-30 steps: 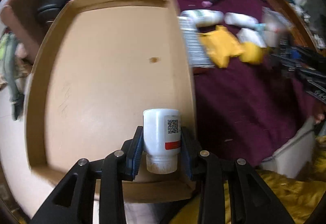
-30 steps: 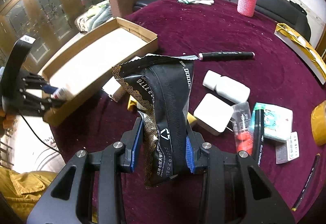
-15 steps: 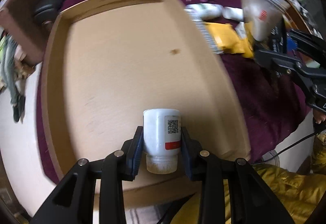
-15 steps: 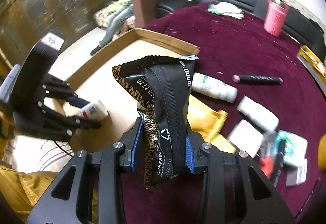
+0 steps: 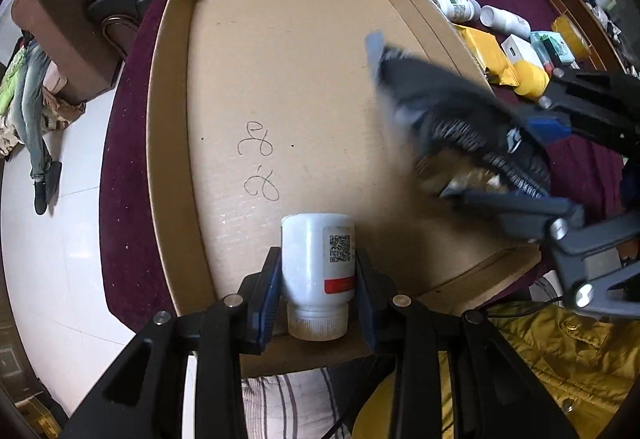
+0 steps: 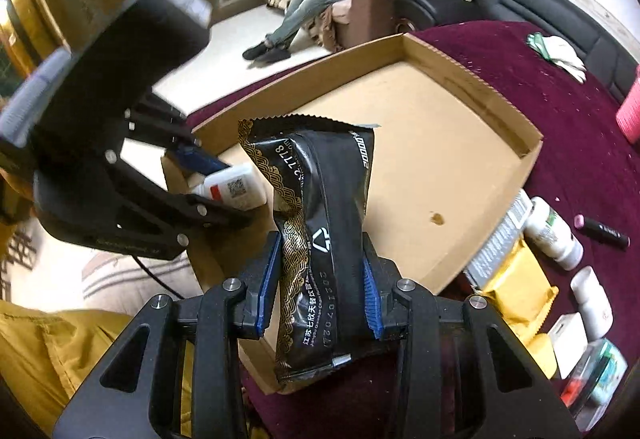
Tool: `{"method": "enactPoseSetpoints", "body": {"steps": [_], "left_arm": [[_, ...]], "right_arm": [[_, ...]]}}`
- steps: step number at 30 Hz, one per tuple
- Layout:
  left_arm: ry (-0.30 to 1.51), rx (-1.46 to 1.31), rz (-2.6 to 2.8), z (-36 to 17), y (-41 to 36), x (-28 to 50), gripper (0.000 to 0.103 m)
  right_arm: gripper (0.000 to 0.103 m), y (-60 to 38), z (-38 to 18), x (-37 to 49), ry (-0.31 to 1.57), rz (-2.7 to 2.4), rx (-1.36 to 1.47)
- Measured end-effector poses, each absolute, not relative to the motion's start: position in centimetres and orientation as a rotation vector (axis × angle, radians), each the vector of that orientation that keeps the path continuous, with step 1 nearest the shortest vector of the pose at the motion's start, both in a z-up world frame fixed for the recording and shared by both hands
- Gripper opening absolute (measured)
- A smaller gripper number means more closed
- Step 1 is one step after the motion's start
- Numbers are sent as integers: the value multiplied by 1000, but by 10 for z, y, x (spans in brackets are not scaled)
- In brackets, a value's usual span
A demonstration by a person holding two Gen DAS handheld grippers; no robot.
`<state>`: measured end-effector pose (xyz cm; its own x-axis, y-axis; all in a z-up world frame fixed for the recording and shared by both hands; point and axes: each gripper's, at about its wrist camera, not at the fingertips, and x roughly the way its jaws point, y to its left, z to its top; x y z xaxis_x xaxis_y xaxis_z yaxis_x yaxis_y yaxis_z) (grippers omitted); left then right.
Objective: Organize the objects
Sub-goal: 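Carry the pill bottle and black bag over the cardboard tray with both grippers, then open the left gripper to drop the bottle while the right gripper releases the bag into the tray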
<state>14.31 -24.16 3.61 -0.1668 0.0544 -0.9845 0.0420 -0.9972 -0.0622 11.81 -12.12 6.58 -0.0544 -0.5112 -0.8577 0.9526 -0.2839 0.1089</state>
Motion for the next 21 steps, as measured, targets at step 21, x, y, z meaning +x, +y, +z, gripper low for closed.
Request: {"method": "enactPoseSetpoints", "body": {"steps": [21], "left_arm": [[-58,-2125,2366,29,-264,137,35]], "right_arm": [[34,-129,55,133,704,-1542,1036]]}}
